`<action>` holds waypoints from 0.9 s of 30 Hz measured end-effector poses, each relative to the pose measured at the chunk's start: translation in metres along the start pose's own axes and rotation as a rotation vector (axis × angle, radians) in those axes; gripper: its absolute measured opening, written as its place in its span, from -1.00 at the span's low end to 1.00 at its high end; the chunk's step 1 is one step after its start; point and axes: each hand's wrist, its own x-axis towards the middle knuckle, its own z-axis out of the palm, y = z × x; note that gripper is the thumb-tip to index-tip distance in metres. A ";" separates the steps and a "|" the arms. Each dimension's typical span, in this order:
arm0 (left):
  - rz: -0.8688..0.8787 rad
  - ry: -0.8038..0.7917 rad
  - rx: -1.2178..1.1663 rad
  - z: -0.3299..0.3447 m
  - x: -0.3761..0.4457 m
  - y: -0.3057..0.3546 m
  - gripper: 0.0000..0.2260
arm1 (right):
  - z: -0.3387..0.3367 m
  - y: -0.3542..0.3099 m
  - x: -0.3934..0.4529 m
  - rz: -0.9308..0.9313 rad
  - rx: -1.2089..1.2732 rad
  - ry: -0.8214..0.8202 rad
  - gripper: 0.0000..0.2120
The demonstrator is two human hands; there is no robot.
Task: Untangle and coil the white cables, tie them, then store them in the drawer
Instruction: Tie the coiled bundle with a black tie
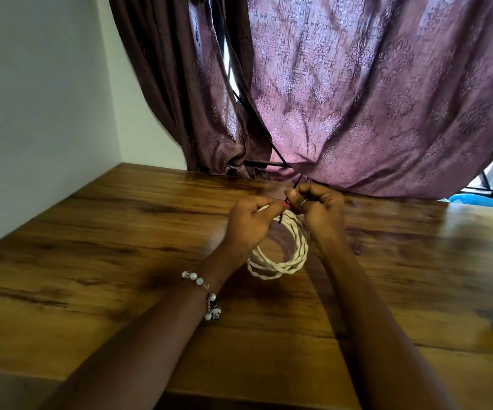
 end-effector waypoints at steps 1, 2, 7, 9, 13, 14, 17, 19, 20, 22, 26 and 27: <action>-0.007 -0.007 -0.002 0.000 0.000 0.001 -0.90 | 0.001 0.000 0.000 0.024 0.021 0.027 -0.63; -0.013 -0.018 -0.015 -0.001 0.000 0.003 -0.89 | 0.001 0.000 -0.001 0.051 0.051 0.060 -0.64; -0.075 -0.026 -0.083 -0.003 0.000 0.005 -0.89 | -0.003 -0.005 -0.002 0.061 0.078 0.024 -0.95; -0.059 -0.017 -0.095 -0.003 0.000 0.003 -0.90 | -0.007 -0.007 -0.001 0.015 0.010 -0.007 -0.92; -0.018 0.004 -0.119 -0.004 0.002 -0.005 -0.87 | -0.005 -0.006 0.000 -0.065 -0.088 -0.058 -0.86; -0.015 0.005 -0.123 -0.004 0.002 -0.004 -0.87 | -0.004 -0.005 0.000 -0.084 -0.110 -0.071 -0.87; -0.043 -0.002 -0.114 -0.005 0.001 -0.003 -0.83 | -0.001 -0.005 0.000 -0.138 -0.163 -0.086 -0.92; -0.057 -0.006 -0.112 -0.005 0.000 -0.002 -0.82 | -0.001 -0.005 -0.001 -0.157 -0.197 -0.078 -0.88; -0.061 -0.009 -0.115 -0.004 0.000 -0.002 -0.83 | -0.001 -0.005 0.000 -0.167 -0.214 -0.078 -0.86; -0.062 -0.017 -0.118 -0.003 -0.001 0.000 -0.85 | -0.003 -0.004 0.000 -0.176 -0.233 -0.055 -0.82; -0.105 -0.057 -0.115 -0.005 -0.002 0.005 -0.92 | -0.003 -0.006 -0.003 -0.088 -0.073 -0.045 -0.94; -0.133 -0.073 -0.123 -0.005 -0.003 0.006 -0.90 | -0.002 -0.007 -0.003 -0.059 -0.016 -0.028 -0.94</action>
